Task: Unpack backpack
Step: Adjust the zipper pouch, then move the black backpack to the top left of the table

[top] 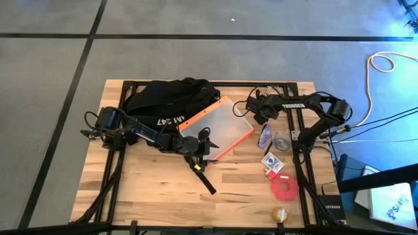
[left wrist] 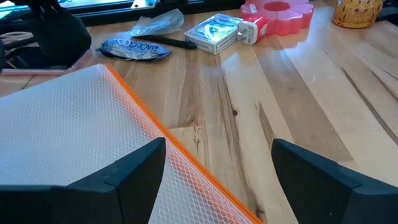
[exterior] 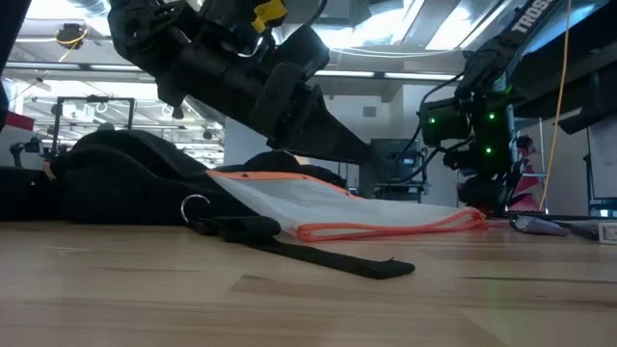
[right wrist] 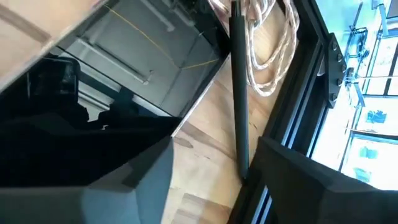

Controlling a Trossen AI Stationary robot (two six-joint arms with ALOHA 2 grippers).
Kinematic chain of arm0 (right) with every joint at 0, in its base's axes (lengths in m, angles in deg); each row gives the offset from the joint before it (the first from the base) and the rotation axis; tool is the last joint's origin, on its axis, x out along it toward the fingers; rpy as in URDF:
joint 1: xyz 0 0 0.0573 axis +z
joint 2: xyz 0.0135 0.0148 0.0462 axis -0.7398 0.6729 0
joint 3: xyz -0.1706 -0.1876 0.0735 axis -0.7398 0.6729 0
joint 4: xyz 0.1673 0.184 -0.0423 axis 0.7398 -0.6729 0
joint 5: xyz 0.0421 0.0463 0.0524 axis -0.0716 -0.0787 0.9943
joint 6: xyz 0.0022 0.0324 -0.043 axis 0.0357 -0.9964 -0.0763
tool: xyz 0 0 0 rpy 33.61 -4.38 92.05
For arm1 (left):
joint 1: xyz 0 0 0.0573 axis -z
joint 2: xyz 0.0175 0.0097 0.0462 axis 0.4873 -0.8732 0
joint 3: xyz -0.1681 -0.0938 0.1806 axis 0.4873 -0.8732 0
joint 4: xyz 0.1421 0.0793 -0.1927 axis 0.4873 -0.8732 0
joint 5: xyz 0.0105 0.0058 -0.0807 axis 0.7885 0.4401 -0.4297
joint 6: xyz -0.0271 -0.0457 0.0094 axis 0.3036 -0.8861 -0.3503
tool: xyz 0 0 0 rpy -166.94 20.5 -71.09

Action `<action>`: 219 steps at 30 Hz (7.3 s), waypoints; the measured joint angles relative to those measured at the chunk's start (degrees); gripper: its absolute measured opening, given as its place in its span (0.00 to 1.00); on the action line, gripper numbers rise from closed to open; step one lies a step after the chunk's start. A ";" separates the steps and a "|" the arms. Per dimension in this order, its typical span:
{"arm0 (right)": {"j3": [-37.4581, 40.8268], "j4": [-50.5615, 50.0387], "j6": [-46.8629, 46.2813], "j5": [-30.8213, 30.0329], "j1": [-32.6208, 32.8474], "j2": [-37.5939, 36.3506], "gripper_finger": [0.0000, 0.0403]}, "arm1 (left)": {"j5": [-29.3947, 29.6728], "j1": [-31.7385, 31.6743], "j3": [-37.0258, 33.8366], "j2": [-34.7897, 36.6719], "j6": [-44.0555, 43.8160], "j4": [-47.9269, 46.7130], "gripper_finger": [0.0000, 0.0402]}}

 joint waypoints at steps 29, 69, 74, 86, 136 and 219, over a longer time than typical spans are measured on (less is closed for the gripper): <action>-3.62 27.50 11.66 37.57 5.42 -3.52 0.62 | 4.18 -4.13 -0.02 0.18 -12.11 -14.47 0.69; -3.62 37.59 15.19 33.52 33.78 -3.50 0.59 | -9.99 -0.31 -0.11 -1.86 -1.27 -2.91 0.69; -3.62 33.32 13.18 27.34 35.76 -3.50 0.52 | 11.81 -1.05 -0.09 -1.86 -3.22 -5.25 0.69; -3.62 30.09 3.53 30.90 38.08 -3.49 0.45 | 11.04 -3.56 0.13 -1.81 -18.07 -19.64 0.69; -3.62 41.97 -0.11 34.20 44.42 -3.50 0.45 | 18.49 11.16 -0.02 20.53 -1.70 -36.39 0.69; -3.62 43.56 -0.14 33.99 44.40 -3.50 0.45 | 14.11 11.72 0.33 7.64 -17.83 -44.00 0.03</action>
